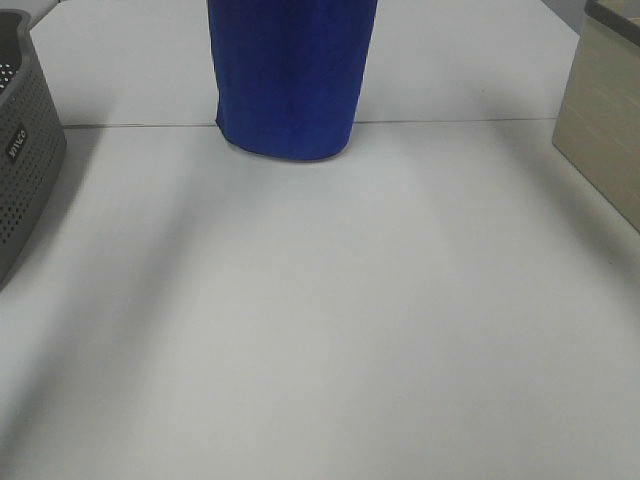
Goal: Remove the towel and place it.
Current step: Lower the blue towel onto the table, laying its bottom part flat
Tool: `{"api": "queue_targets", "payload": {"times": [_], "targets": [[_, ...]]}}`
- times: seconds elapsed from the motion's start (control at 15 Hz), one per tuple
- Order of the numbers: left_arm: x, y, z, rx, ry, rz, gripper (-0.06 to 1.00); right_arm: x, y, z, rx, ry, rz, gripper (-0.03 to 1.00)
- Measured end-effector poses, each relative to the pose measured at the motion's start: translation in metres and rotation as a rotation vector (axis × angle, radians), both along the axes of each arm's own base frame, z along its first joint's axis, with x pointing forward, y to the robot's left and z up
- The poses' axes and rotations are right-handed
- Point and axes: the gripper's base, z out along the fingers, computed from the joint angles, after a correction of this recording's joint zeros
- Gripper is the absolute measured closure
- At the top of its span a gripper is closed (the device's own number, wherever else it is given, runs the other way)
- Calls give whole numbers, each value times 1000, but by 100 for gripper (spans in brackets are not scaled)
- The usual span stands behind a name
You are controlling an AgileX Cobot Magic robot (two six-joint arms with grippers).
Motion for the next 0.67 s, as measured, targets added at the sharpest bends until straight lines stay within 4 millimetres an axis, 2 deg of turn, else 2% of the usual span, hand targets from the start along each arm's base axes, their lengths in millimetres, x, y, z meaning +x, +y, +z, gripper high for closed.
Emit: {"api": "queue_targets", "payload": {"times": [0.27,0.67], "targets": [[8,0,-11,4,43,24,94,3,0,-7,-15,41,-13,95],[11,5,-13,26,60,59,94,5,-7,-14,-87,105,-65,95]]}}
